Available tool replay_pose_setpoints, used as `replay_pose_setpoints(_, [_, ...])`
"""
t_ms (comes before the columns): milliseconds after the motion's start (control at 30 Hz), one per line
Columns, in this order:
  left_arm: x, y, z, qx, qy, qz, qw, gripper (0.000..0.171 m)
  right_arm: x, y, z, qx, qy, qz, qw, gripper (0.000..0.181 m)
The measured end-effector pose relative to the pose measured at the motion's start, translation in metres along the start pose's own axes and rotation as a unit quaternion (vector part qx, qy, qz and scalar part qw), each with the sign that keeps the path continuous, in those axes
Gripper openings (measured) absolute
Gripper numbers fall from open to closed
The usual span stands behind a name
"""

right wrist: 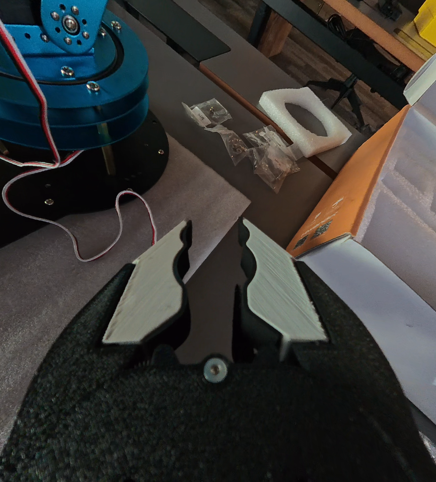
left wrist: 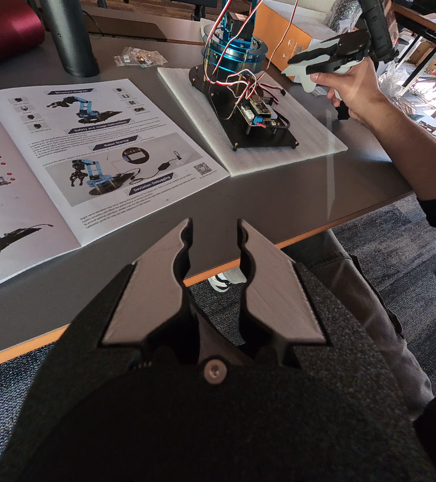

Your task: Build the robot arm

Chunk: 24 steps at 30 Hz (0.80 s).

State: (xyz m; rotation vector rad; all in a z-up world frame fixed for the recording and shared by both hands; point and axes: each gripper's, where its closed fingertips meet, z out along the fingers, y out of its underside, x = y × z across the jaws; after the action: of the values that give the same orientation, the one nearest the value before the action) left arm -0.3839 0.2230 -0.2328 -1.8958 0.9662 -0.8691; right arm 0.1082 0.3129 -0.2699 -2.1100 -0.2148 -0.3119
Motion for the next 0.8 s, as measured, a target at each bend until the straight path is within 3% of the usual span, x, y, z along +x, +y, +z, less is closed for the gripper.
replay_pose_setpoints(433, [-0.009, 0.006, -0.005, 0.001, -0.003, -0.015, 1.0, 0.033, -0.002, 0.005, 0.002, -0.013, -0.008, 0.004, 1.0, 0.033])
replay_pose_setpoints(600, [-0.009, 0.001, 0.012, -0.021, -0.007, -0.005, 1.0, 0.033, 0.0, -0.01, -0.012, 0.019, -0.028, 0.042, 0.999, 0.036])
replay_pose_setpoints(700, [-0.013, -0.022, 0.039, -0.036, -0.011, 0.032, 0.999, 0.033, 0.035, -0.04, -0.049, 0.072, -0.048, 0.069, 0.994, 0.032])
replay_pose_setpoints(767, [-0.005, -0.049, 0.063, -0.025, 0.017, 0.058, 0.998, 0.033, 0.083, -0.038, -0.072, 0.05, -0.038, 0.06, 0.996, 0.043])
replay_pose_setpoints(800, [0.004, -0.063, 0.078, -0.017, 0.038, 0.065, 0.997, 0.033, 0.115, -0.033, -0.083, 0.039, -0.021, 0.051, 0.998, 0.039])
